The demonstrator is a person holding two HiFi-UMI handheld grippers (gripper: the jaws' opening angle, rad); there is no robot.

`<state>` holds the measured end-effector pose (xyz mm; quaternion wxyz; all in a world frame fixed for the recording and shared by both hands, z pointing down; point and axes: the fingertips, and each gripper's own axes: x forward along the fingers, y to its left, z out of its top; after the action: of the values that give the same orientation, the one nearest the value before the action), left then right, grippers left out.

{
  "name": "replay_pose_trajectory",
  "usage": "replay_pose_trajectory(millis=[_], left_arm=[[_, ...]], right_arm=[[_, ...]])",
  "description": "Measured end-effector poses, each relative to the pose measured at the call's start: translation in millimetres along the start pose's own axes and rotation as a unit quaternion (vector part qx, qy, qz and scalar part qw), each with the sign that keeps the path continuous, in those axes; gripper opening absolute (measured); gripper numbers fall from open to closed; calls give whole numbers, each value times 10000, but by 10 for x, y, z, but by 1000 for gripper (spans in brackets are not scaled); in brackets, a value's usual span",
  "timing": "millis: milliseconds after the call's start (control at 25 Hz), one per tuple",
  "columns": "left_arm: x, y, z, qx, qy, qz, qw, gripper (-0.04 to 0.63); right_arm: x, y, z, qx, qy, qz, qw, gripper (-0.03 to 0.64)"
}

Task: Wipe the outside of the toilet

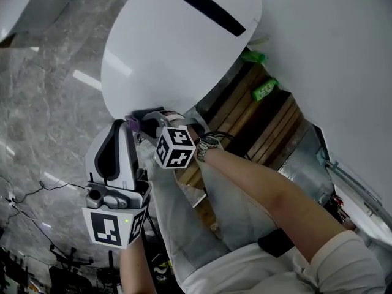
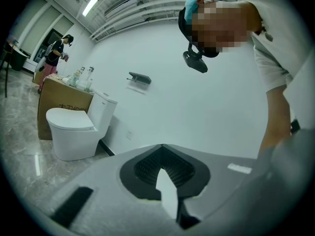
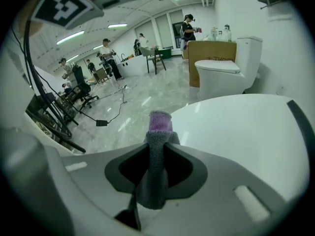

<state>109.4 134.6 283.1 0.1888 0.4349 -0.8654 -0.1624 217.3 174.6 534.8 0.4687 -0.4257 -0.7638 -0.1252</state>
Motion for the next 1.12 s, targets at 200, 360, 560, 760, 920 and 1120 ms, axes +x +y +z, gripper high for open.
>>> replay_pose_trajectory(millis=[200,360,560,760,920,1120], left_arm=[[629,-368,4,-14,15,-174,9998,3],[1164,-646,63,15,-64,-364,9993,3],[1691,-974,95,38,-67,-555,9984,3],[1978,-1184,38,73,47,-736,9972,3],[1982,-1234,-63,56,140,-754,9970,3],[1811,-1116,-141,35,205,-746,9970,3]], right_arm=[[-815,-1011,-239,412,-536,-846,9941,86],[-1559,-2092,-691,890,-624,-1780,9780,86],[-2440,-3231,-1272,1176,-551,-2836,9501,86],[-3045,-4062,-1702,1351,-358,-3620,9216,87],[-3111,-4335,-1995,1398,37,-3811,9139,87],[-2914,-4122,-2085,1572,126,-3905,9070,87]])
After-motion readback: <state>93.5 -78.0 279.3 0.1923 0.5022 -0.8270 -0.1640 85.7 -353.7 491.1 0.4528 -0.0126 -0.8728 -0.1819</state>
